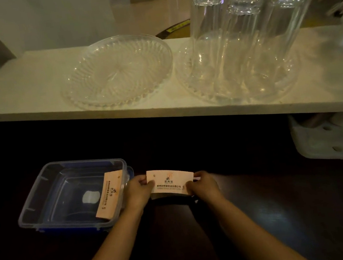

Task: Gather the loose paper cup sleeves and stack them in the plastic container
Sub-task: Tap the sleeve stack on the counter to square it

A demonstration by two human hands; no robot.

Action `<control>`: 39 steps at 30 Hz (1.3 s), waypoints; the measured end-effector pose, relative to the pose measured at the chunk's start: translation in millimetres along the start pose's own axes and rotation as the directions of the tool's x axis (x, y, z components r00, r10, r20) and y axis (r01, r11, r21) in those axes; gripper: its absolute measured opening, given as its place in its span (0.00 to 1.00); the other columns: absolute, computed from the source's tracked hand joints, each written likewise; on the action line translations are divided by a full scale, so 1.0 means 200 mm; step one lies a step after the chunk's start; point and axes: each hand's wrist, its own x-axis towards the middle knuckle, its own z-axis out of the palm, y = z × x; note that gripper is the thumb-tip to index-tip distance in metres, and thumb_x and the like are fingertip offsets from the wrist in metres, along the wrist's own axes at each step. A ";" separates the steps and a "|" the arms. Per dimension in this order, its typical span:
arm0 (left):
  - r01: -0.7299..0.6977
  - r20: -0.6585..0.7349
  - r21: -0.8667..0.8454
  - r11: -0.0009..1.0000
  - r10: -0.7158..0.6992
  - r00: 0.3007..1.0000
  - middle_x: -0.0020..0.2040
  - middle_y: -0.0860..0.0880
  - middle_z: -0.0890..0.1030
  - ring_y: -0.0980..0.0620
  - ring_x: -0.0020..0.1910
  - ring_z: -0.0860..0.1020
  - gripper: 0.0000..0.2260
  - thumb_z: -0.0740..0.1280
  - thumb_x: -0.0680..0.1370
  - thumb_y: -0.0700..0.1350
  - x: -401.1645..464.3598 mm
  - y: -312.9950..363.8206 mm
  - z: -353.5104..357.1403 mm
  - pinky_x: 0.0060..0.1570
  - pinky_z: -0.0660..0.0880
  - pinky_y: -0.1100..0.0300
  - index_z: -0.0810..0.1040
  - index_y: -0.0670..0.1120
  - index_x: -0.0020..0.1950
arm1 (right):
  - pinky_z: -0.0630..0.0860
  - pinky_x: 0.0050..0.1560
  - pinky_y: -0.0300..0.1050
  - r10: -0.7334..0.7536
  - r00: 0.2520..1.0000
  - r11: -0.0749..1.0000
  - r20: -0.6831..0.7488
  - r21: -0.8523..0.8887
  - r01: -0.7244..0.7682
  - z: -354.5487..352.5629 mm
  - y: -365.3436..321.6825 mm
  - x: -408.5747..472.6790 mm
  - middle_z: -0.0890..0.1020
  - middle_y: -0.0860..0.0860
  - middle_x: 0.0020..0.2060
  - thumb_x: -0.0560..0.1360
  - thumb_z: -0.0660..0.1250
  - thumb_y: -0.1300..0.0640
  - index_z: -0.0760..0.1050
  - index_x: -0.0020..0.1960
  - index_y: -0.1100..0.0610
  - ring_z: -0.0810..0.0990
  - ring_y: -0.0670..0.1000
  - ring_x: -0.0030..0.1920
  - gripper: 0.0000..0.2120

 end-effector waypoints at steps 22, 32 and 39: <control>0.212 0.313 -0.194 0.958 -0.145 0.939 0.60 0.43 0.76 0.48 0.55 0.75 0.20 0.62 0.75 0.35 -0.02 -0.22 0.07 0.55 0.74 0.54 0.66 0.46 0.65 | 0.75 0.50 0.41 -0.100 0.993 0.995 0.061 -0.024 0.102 -0.02 0.11 -0.02 0.72 0.55 0.60 0.69 0.70 0.66 0.57 0.69 0.57 0.74 0.50 0.55 0.34; -0.031 -0.007 -0.514 0.857 0.032 0.999 0.47 0.52 0.77 0.55 0.44 0.76 0.08 0.55 0.79 0.50 -0.23 -0.24 0.28 0.38 0.73 0.70 0.73 0.56 0.49 | 0.62 0.56 0.20 -0.516 0.857 0.843 -0.022 -0.189 0.503 0.01 0.34 -0.27 0.65 0.43 0.55 0.72 0.68 0.63 0.51 0.73 0.45 0.68 0.37 0.56 0.38; -0.169 -0.089 -0.567 0.806 0.144 0.986 0.53 0.55 0.79 0.61 0.51 0.77 0.11 0.58 0.79 0.44 -0.39 -0.29 0.42 0.46 0.73 0.72 0.77 0.54 0.54 | 0.58 0.62 0.24 -0.561 0.807 0.815 -0.186 -0.292 0.500 0.01 0.53 -0.42 0.61 0.50 0.63 0.73 0.65 0.67 0.50 0.71 0.42 0.67 0.48 0.62 0.38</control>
